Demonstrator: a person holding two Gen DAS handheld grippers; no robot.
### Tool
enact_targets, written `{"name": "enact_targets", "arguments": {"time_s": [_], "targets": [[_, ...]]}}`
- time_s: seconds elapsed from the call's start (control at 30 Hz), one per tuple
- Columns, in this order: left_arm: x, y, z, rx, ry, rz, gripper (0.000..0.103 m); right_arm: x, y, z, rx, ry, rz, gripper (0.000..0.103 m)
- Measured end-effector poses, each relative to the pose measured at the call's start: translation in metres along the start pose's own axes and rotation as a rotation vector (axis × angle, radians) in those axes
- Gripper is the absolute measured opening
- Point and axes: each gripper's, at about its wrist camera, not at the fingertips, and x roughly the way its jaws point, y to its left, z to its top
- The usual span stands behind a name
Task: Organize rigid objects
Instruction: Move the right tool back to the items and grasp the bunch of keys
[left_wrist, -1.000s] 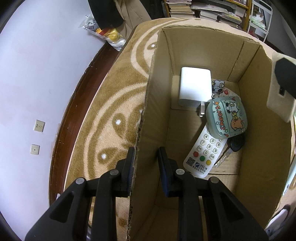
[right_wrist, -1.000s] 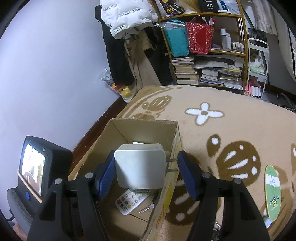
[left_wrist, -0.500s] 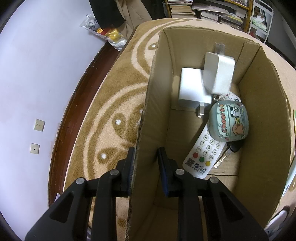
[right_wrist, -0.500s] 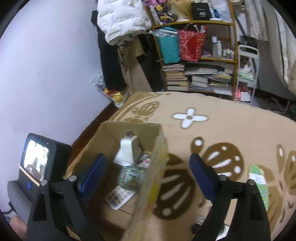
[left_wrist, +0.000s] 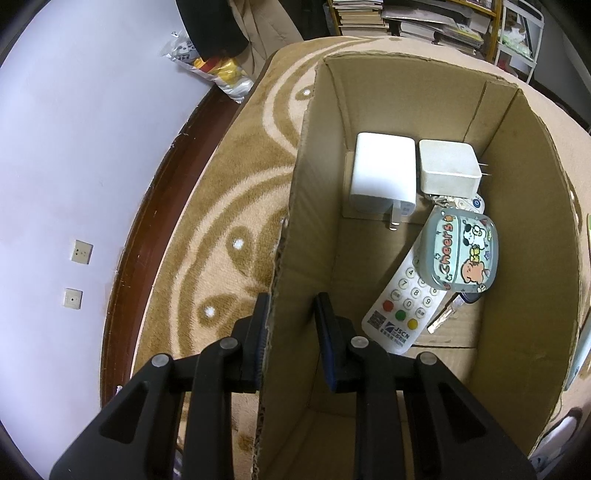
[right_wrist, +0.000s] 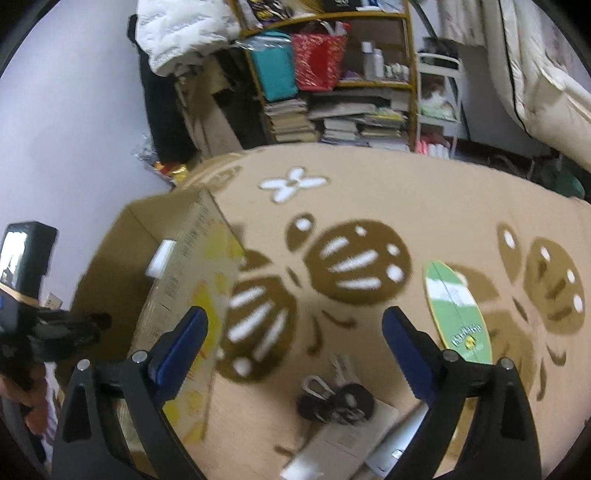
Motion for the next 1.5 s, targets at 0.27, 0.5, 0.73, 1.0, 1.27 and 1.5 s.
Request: {"name": "enact_targets", "arguments": {"time_s": [0.27, 0.5, 0.73, 1.0, 1.27, 1.5], "targets": [[-0.001, -0.003, 0.000, 0.008, -0.002, 0.009, 0.024, 0.012, -0.013, -0.021, 0.004, 0.067, -0.014, 0.099], [-0.003, -0.005, -0.001, 0.014, -0.003, 0.015, 0.024, 0.042, -0.013, -0.046, -0.042, 0.212, -0.049, 0.092], [-0.004, -0.005, 0.000, 0.009, -0.001, 0.010, 0.024, 0.063, -0.010, -0.060, -0.085, 0.288, -0.095, 0.084], [-0.004, -0.004, 0.001, 0.011, -0.001, 0.011, 0.024, 0.063, -0.003, -0.065, -0.116, 0.263, -0.092, 0.045], [-0.004, -0.004, 0.001, 0.011, -0.001, 0.010, 0.024, 0.054, 0.006, -0.059, -0.098, 0.215, -0.058, 0.029], [-0.004, -0.003, 0.000, 0.012, -0.001, 0.010, 0.024, 0.048, 0.012, -0.048, -0.069, 0.170, -0.016, 0.027]]}}
